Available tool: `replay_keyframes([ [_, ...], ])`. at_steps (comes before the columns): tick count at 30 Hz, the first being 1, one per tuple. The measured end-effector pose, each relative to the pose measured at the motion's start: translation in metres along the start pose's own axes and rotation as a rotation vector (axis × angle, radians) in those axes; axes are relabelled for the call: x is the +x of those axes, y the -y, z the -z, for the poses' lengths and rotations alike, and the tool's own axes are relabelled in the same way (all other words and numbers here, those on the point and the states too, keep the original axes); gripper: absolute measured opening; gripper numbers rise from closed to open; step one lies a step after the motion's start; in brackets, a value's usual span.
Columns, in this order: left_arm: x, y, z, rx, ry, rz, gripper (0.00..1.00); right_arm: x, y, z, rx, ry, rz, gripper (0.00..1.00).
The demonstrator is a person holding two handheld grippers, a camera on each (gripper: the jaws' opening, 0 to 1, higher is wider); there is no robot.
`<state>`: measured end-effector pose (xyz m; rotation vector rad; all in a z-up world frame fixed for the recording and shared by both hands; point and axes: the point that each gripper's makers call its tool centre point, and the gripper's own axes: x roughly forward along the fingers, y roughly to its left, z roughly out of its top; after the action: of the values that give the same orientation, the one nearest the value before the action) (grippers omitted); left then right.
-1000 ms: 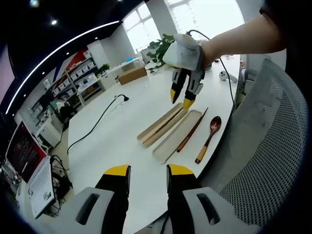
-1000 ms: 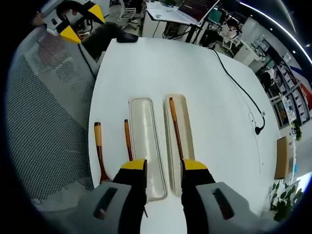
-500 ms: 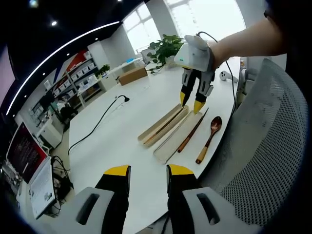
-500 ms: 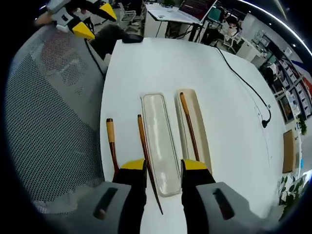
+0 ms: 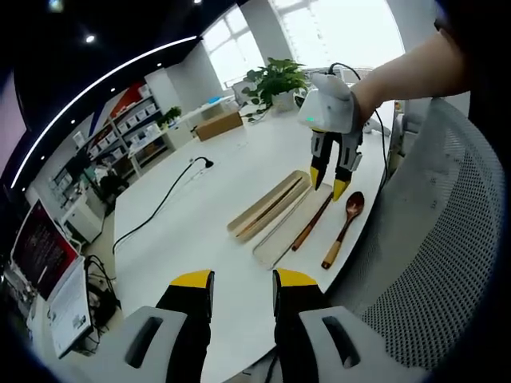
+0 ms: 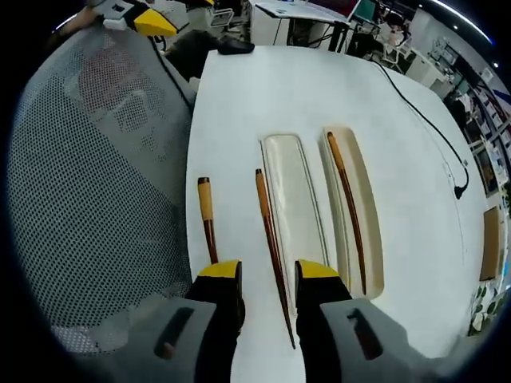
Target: Arrange the utensils inside the cutlery case until each visible utensil rests in its matching compartment.
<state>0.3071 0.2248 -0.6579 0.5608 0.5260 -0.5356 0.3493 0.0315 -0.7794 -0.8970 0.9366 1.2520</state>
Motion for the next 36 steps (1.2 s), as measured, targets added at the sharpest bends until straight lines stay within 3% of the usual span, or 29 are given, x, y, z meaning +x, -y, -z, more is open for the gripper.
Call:
replay_keyframes([
  [19,0.001,0.002,0.001,0.001,-0.008,0.013,0.29,0.019,-0.011,0.01,-0.004,-0.038,-0.076,0.22],
  [36,0.002,0.001,0.003,-0.004,-0.021,0.011,0.29,0.036,-0.012,0.015,-0.009,-0.055,-0.096,0.22],
])
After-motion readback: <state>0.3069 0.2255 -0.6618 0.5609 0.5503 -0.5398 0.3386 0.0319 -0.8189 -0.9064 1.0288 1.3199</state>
